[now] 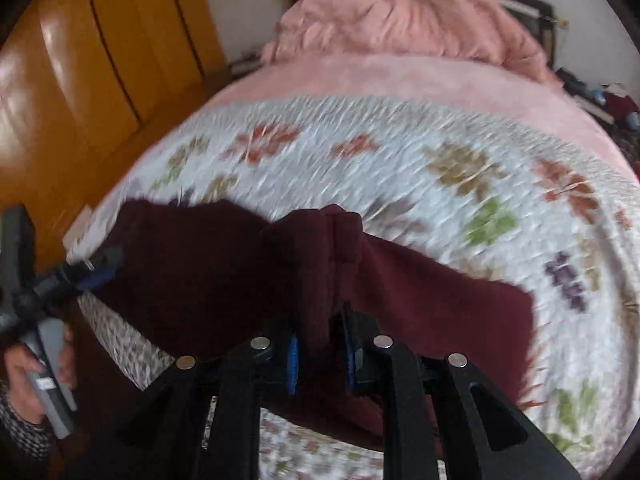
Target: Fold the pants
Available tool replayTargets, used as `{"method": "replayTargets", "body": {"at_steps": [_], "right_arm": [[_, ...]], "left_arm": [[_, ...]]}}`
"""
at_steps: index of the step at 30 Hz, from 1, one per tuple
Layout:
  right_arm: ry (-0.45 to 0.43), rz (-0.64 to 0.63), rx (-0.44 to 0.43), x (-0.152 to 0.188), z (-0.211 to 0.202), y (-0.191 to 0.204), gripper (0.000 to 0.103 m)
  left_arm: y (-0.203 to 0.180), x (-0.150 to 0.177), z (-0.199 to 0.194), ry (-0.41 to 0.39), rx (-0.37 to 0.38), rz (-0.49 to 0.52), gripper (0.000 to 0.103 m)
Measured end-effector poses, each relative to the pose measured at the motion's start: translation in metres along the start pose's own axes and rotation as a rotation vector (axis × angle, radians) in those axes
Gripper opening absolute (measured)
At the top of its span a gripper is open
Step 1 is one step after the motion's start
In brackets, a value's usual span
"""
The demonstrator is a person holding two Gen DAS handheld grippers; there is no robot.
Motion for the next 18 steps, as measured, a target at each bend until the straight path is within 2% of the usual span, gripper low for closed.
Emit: {"method": "replayTargets", "body": {"at_steps": [7, 8, 10, 12, 13, 15, 18], "right_arm": [[0.107, -0.061, -0.062, 0.046, 0.042, 0.031, 0.021], [0.114, -0.073, -0.075, 0.052, 0.043, 0.031, 0.025], [0.13, -0.078, -0.128, 0.058, 0.043, 0.035, 0.041], [0.136, -0.047, -0.209, 0.059, 0.033, 0.036, 0.066], [0.129, -0.017, -0.252, 0.057, 0.023, 0.036, 0.072], [0.091, 0.001, -0.271, 0.051, 0.007, 0.035, 0.078], [0.056, -0.042, -0.218, 0.045, -0.005, 0.037, 0.08]], "left_arm": [[0.017, 0.004, 0.005, 0.02, -0.006, -0.054, 0.087], [0.018, 0.006, 0.007, 0.027, -0.004, -0.06, 0.087], [0.019, 0.008, 0.011, 0.039, 0.0, -0.07, 0.087], [0.02, 0.011, 0.012, 0.05, 0.0, -0.072, 0.087], [0.021, 0.012, 0.013, 0.054, -0.001, -0.073, 0.087], [0.024, 0.012, 0.012, 0.055, -0.003, -0.08, 0.087], [0.028, 0.011, 0.011, 0.051, -0.001, -0.102, 0.088]]}}
Point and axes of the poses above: each gripper's, at about its wrist camera, not at the fingertips, and z roughly the way its jaws point, y to its left, x to its underside, the point moved 4 cm from there along z, roughly the way its jaws point, and after that the axes turned 10 degrees about -y, right-handed, at the moved point
